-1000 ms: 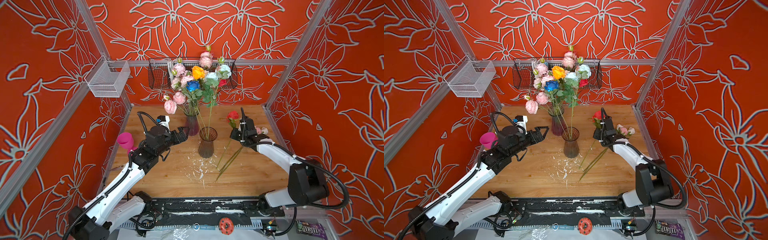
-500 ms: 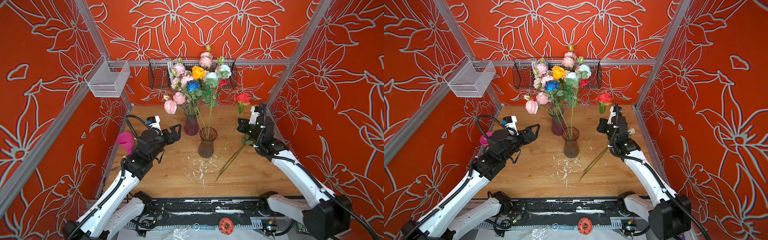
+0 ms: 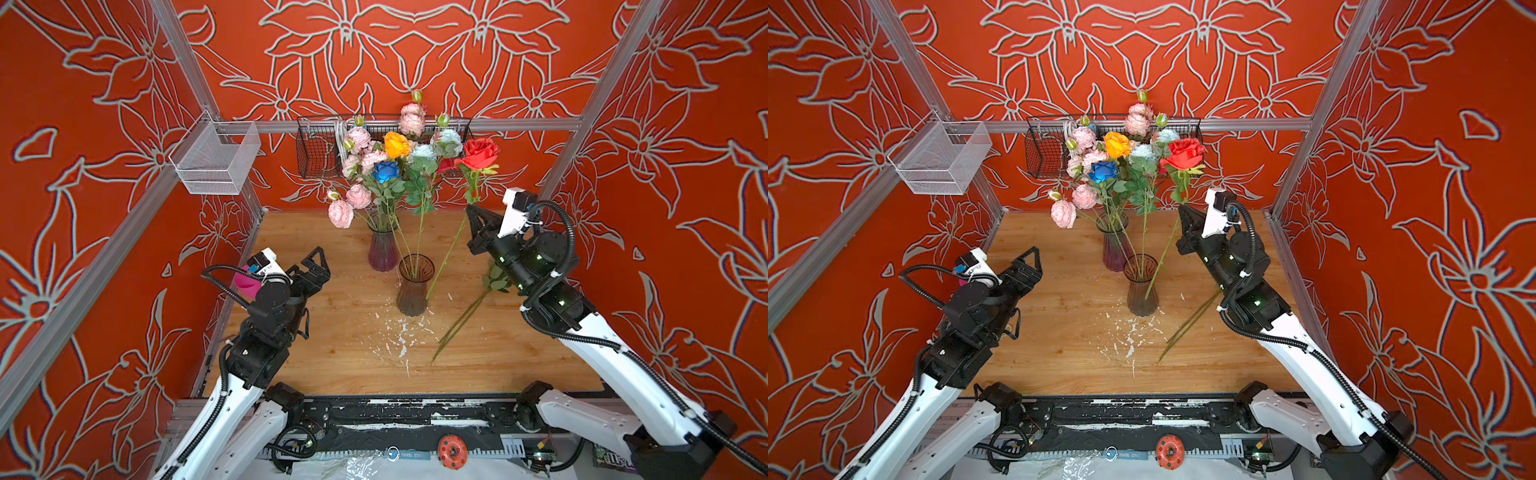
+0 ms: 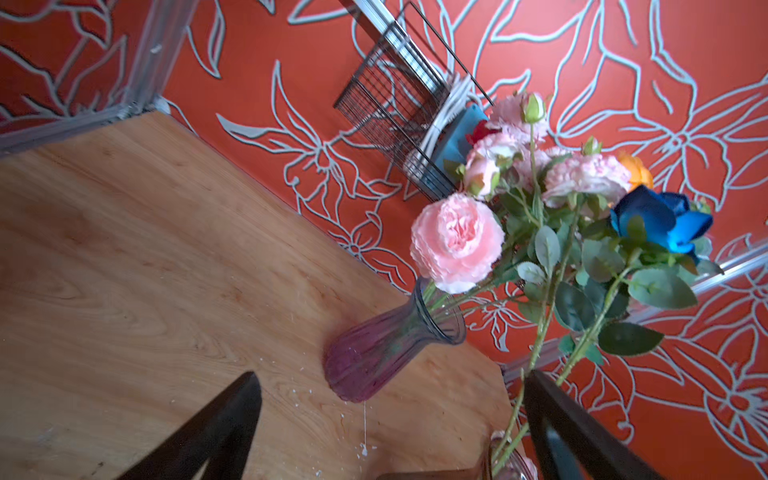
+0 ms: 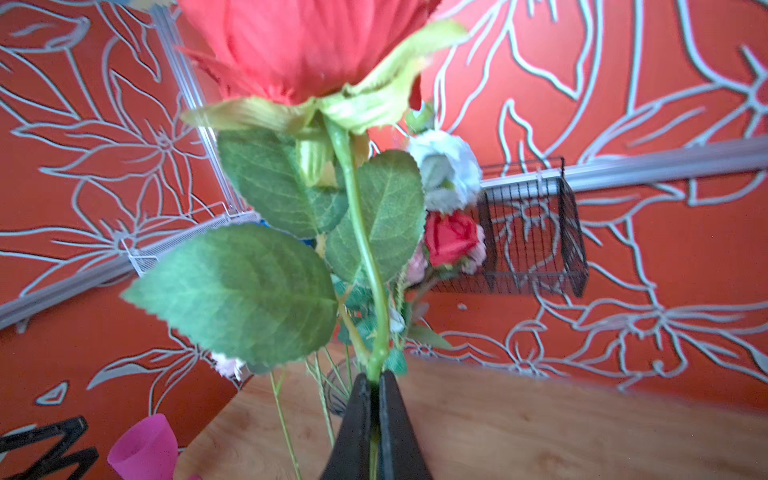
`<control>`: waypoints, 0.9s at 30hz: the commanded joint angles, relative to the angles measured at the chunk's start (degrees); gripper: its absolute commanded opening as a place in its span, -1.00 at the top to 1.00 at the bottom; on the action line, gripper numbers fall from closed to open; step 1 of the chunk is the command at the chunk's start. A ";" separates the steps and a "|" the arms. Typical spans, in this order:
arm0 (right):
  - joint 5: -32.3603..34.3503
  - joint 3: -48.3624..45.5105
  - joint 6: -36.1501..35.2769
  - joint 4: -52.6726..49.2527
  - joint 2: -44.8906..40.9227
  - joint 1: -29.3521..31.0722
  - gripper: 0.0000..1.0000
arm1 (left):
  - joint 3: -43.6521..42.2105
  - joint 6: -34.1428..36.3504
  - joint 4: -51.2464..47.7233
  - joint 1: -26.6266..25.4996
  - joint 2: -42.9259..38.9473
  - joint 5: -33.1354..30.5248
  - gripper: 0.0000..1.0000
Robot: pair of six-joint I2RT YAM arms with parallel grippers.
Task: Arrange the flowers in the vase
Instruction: 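Close the right gripper on the red rose stem and lift it high, then lower the red rose stem into the brown vase and open the right gripper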
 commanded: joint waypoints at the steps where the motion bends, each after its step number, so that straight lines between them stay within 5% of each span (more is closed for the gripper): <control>1: 0.60 4.87 -6.64 6.77 3.67 1.89 1.00 | -0.23 -1.49 0.78 0.43 -0.36 -4.04 -0.96; 12: 1.45 8.47 -20.66 11.93 15.22 4.66 1.00 | -0.21 -1.14 2.62 0.68 2.01 1.82 -0.96; 24: 0.12 -1.43 -16.86 10.90 13.94 6.99 0.96 | -0.47 -0.96 3.66 1.20 2.32 3.69 -0.96; 27: 0.83 -3.66 -15.86 8.61 12.90 8.29 0.68 | -0.39 -1.06 3.91 1.20 2.83 4.83 -0.96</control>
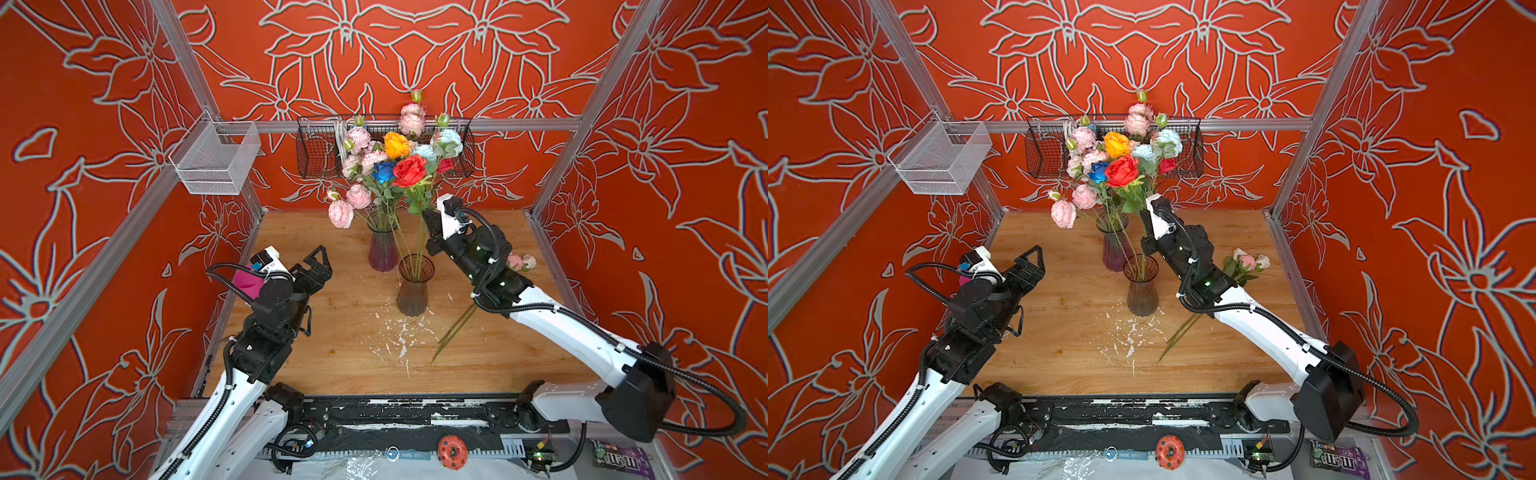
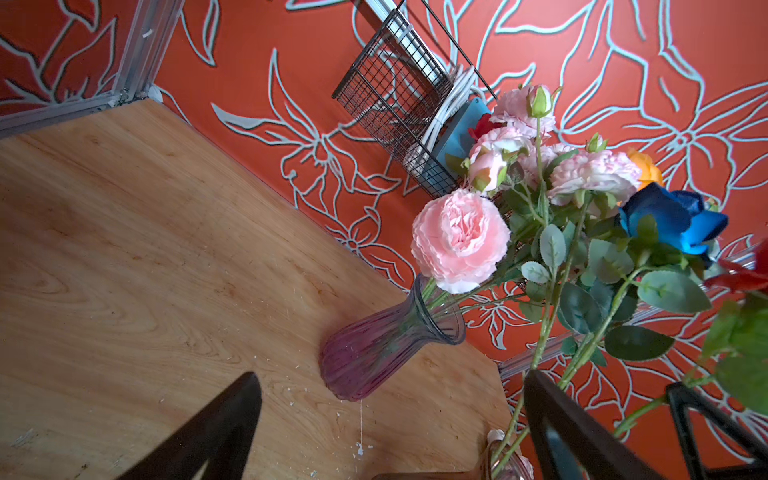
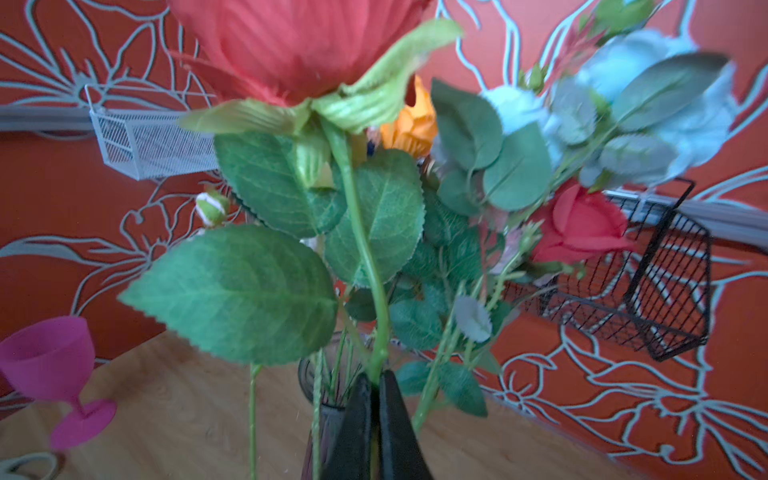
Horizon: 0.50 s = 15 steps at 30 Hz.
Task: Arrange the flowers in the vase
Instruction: 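Lower the red rose stem into the brown vase and open the right gripper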
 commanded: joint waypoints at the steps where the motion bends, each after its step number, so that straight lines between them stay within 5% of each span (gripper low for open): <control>1: 0.67 -1.94 1.18 -1.78 -2.66 1.47 0.60 | -0.25 -0.48 1.82 0.46 0.57 1.48 -0.96; 15: 9.50 -5.80 6.12 -10.80 -12.84 2.60 0.30 | 0.79 1.07 3.87 0.56 2.15 10.29 -0.96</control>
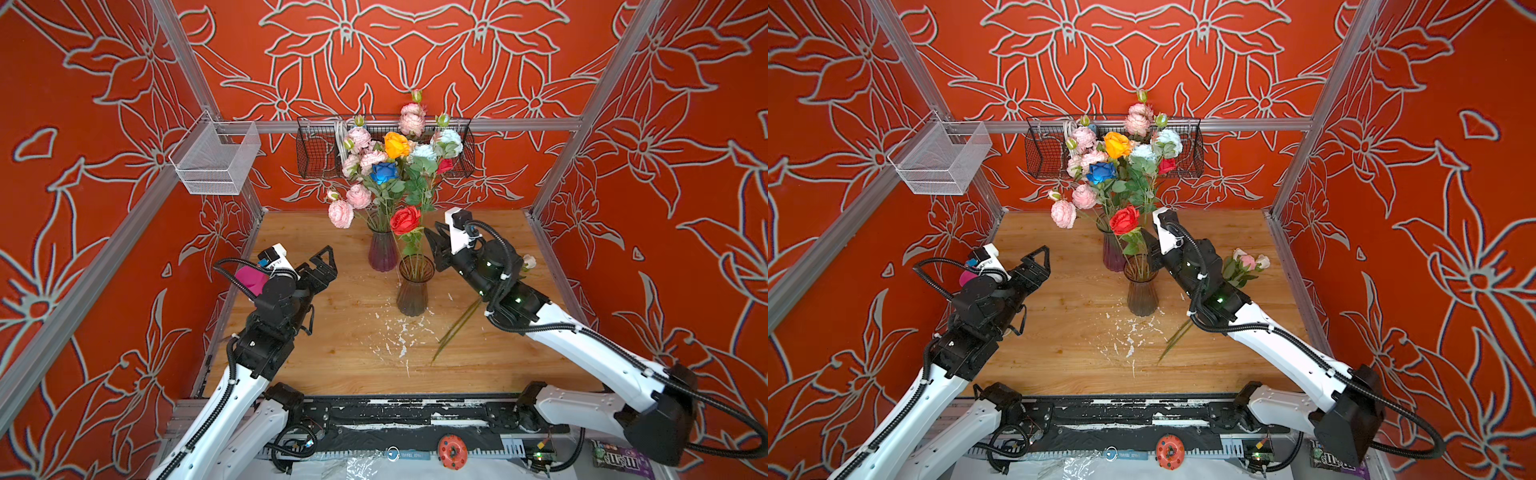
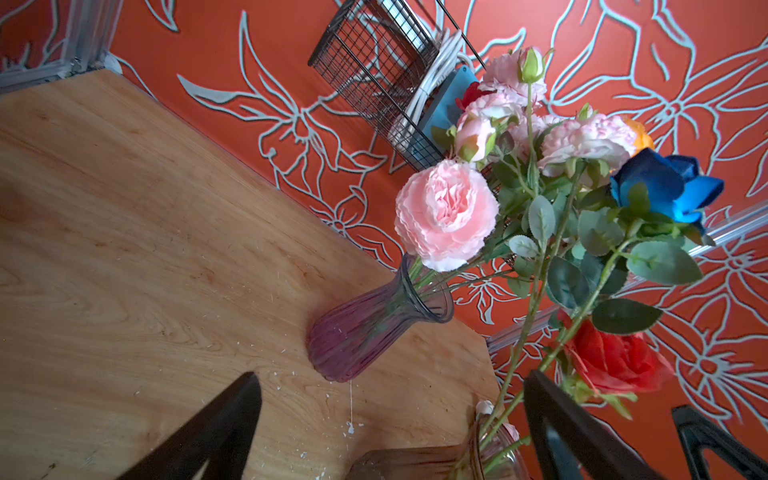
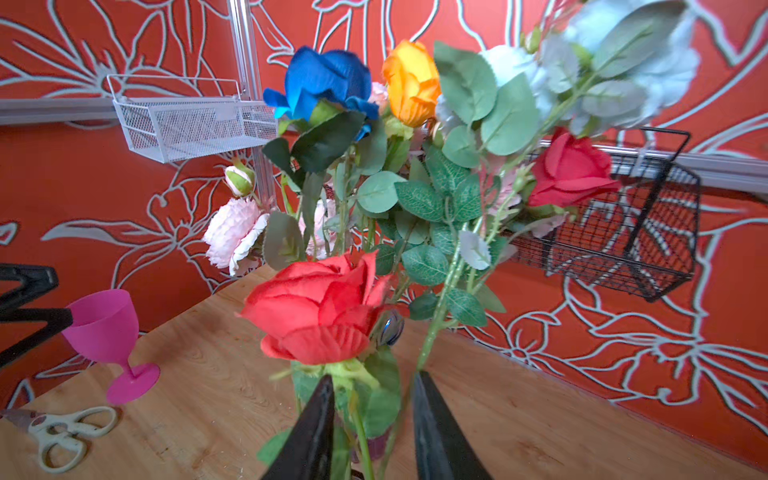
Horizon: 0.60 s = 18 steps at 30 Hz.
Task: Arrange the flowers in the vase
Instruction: 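Lower the red rose stem into the brown vase and open the right gripper, then move the right gripper down to the pink rose stem while left gripper holds brown vase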
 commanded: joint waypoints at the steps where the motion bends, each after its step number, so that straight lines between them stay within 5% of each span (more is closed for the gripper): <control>1: 7.94 -2.10 3.50 -5.43 -4.10 0.26 0.28 | 1.02 1.20 3.33 0.33 0.63 6.78 -0.96; 6: 21.52 -6.20 12.16 -17.08 -8.06 -3.25 0.27 | 1.59 1.15 8.41 -0.03 3.44 19.40 -0.95; 11: 4.46 -11.46 29.89 -29.70 -7.61 -22.72 0.55 | 3.74 1.65 12.24 -3.15 8.14 31.83 -0.89; 18: 1.51 -12.88 33.70 -31.16 3.21 -31.05 0.61 | 4.78 8.24 15.80 -14.86 10.71 39.96 -0.87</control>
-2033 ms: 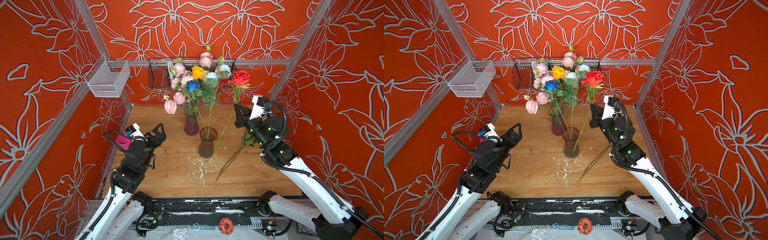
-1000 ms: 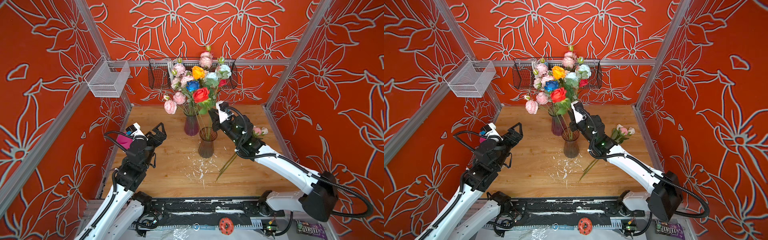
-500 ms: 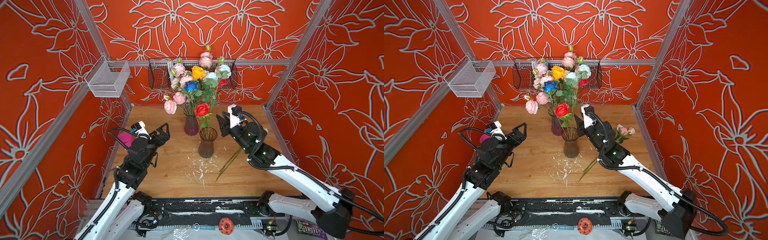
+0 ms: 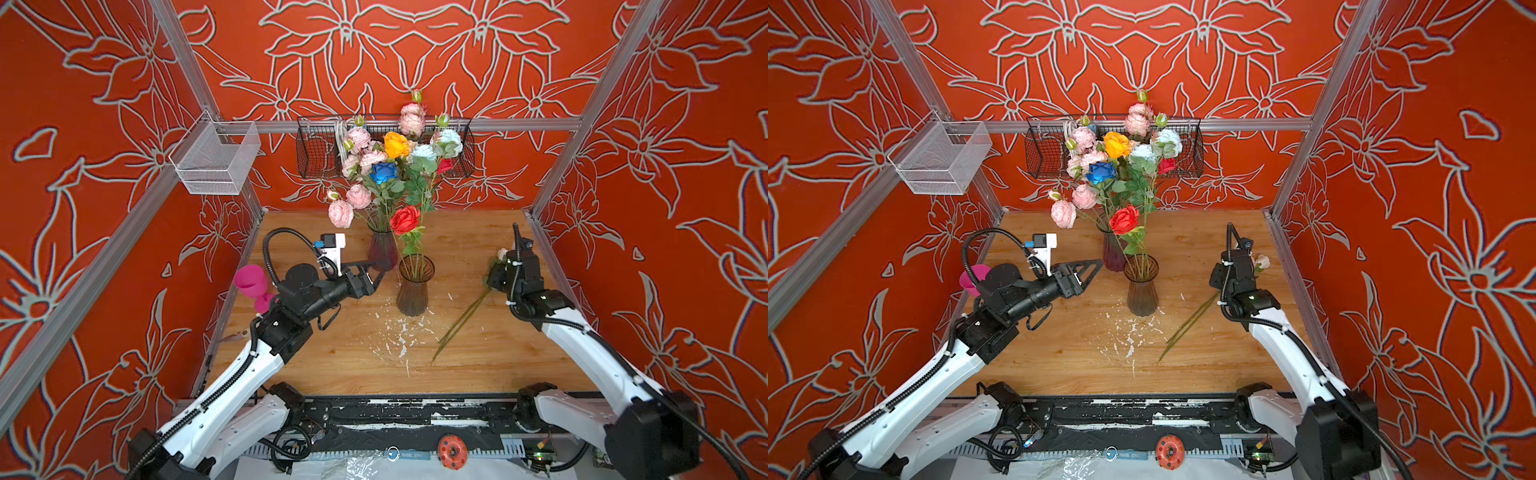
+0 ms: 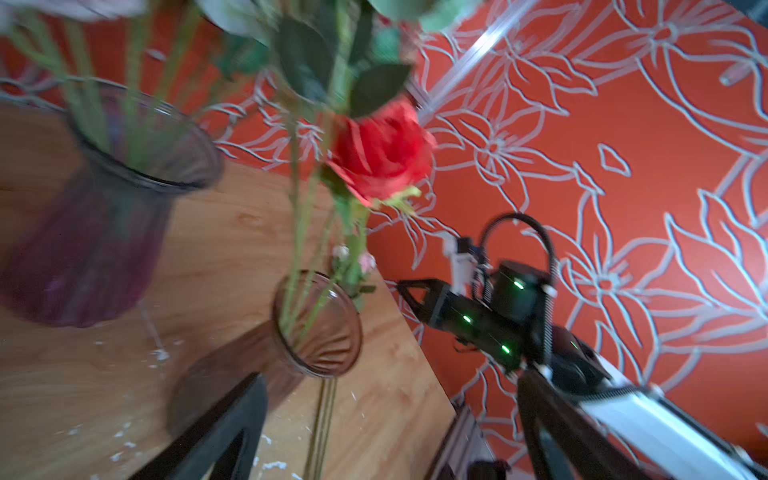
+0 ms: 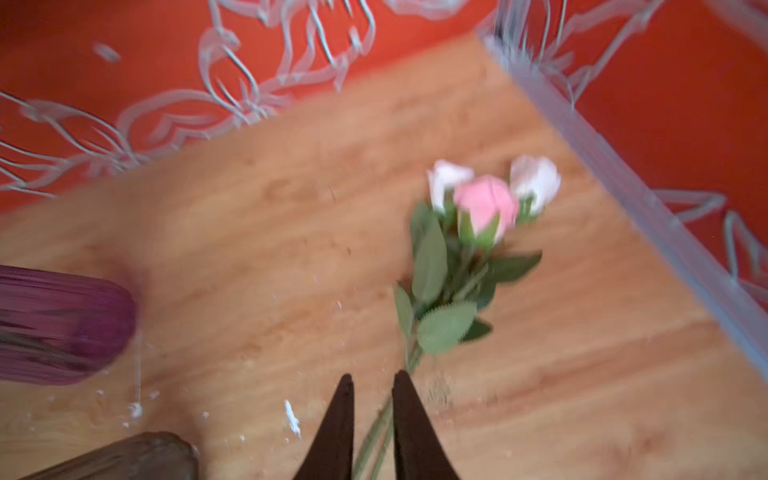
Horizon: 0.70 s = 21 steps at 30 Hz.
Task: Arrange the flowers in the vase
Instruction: 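Move the right gripper down to the pink rose stem while left gripper holds brown vase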
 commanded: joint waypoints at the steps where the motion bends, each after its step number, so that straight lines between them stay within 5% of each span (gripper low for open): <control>1: -5.22 -0.66 5.79 -1.36 4.52 -2.42 0.60 | 2.36 5.53 2.40 -5.03 0.54 5.78 -0.88; 9: -16.89 1.66 8.99 1.60 20.42 -6.30 0.55 | 6.48 8.25 -5.28 -11.55 8.32 3.68 -0.87; 17: -17.32 1.39 9.98 4.65 25.75 -6.72 0.57 | 7.39 9.18 -7.22 -12.65 10.61 3.22 -0.87; 21: -17.51 1.22 9.70 4.99 26.29 -6.87 0.73 | 7.04 9.69 -7.22 -12.66 10.23 1.93 -0.87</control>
